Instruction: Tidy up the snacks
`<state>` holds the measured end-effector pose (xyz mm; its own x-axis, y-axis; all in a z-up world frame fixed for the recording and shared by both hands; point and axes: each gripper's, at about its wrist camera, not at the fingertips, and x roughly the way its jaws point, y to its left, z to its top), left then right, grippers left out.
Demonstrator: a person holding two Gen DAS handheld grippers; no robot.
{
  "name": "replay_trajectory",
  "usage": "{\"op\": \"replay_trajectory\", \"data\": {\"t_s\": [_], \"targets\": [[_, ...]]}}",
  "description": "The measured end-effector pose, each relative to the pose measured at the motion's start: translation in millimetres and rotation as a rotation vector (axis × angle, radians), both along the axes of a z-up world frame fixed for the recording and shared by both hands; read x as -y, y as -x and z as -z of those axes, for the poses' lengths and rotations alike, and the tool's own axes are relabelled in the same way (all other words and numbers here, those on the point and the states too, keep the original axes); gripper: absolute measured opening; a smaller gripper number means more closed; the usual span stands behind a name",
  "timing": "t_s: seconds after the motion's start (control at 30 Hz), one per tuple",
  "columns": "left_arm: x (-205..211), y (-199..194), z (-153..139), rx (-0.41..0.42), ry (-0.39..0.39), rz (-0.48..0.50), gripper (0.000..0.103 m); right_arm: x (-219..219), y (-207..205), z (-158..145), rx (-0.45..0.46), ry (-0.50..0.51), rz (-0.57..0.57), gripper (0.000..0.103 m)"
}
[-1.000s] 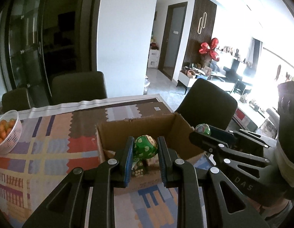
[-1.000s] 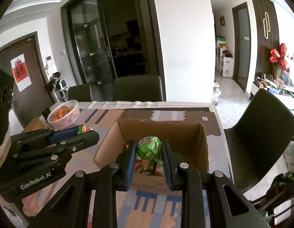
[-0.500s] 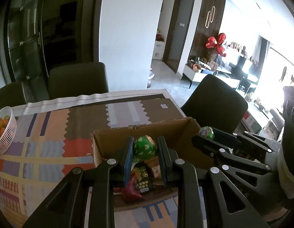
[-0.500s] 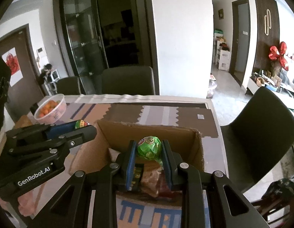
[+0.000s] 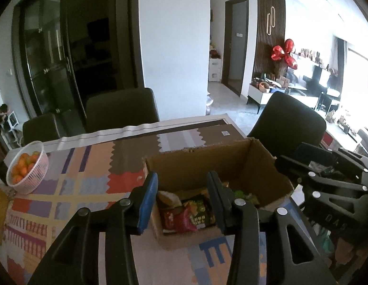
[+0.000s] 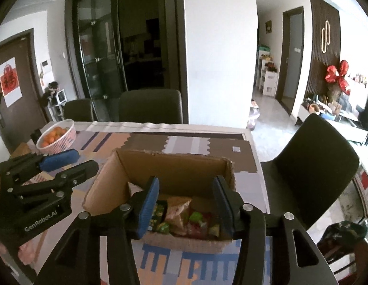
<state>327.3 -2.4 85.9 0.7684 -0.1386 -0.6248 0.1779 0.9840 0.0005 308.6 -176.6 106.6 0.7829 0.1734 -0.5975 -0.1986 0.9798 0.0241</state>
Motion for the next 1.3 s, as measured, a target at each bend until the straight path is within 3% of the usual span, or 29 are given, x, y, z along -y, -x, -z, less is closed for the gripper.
{"op": "replay_trajectory", "data": {"t_s": [0.33,0.67,1.1,1.3], "targets": [[-5.4,67.3,-12.3,0.053,0.024,-0.007,0.054,6.3,57.4,-9.5,0.052,-0.028,-0.004,0.055],[-2.7,132.5,-23.3,0.137,0.014,0.0,0.066,8.2,124.3,-16.1,0.125,-0.035,0.009,0.079],[-6.3,193.3,-21.8,0.199,0.016,-0.031,0.088,14.8,191.0,-17.8,0.208,0.01,0.072,0.085],[-4.3,213.8,-22.1,0.237,-0.028,-0.051,0.094,15.6,213.6,-18.5,0.224,0.038,0.082,0.087]]}}
